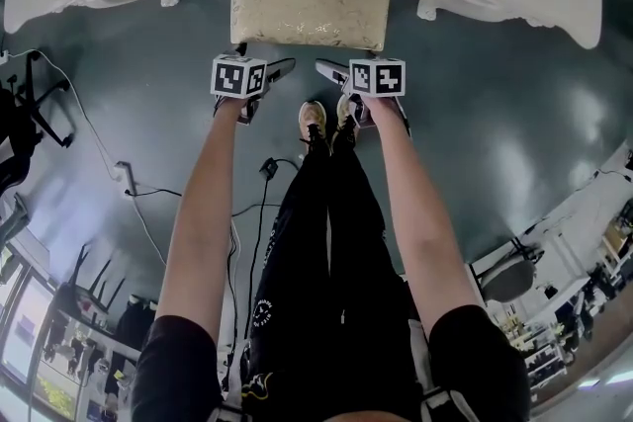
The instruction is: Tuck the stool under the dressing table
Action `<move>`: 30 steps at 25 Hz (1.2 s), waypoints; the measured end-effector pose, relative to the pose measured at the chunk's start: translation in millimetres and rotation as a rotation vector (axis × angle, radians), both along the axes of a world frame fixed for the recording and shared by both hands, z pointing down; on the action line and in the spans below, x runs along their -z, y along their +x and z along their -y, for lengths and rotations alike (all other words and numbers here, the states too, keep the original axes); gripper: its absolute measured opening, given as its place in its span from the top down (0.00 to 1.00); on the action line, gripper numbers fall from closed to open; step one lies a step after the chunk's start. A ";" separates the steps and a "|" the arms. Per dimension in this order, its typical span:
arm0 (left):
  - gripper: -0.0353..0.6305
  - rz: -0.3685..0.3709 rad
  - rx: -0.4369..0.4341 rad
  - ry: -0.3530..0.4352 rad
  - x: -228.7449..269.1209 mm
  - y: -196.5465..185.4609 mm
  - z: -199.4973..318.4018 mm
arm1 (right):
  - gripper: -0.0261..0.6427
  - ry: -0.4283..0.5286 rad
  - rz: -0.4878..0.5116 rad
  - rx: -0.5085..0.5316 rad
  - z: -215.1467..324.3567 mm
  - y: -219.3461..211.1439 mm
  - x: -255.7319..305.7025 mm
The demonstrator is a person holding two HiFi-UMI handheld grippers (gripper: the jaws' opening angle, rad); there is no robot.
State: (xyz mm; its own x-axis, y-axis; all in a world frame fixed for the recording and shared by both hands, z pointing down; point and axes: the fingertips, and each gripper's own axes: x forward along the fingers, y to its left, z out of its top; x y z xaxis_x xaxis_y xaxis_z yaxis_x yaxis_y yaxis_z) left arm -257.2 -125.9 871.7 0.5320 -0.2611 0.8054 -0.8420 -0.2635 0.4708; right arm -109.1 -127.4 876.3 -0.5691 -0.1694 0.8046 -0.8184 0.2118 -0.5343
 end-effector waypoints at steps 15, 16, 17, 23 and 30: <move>0.12 0.087 -0.044 0.010 3.9 -10.9 74.1 | 0.06 0.034 -0.028 0.046 64.4 -4.8 1.4; 0.13 0.081 -0.035 0.008 4.7 -10.7 80.6 | 0.06 0.037 -0.027 0.045 70.2 -5.0 2.0; 0.13 0.078 -0.036 0.005 5.0 -9.9 85.8 | 0.06 0.041 -0.027 0.043 76.1 -4.5 2.8; 0.12 0.078 -0.062 -0.006 6.0 -2.2 103.3 | 0.06 0.065 -0.041 0.042 102.5 2.6 5.1; 0.13 0.095 -0.050 0.018 10.6 -9.3 112.7 | 0.06 0.098 -0.054 0.065 100.8 -0.9 8.2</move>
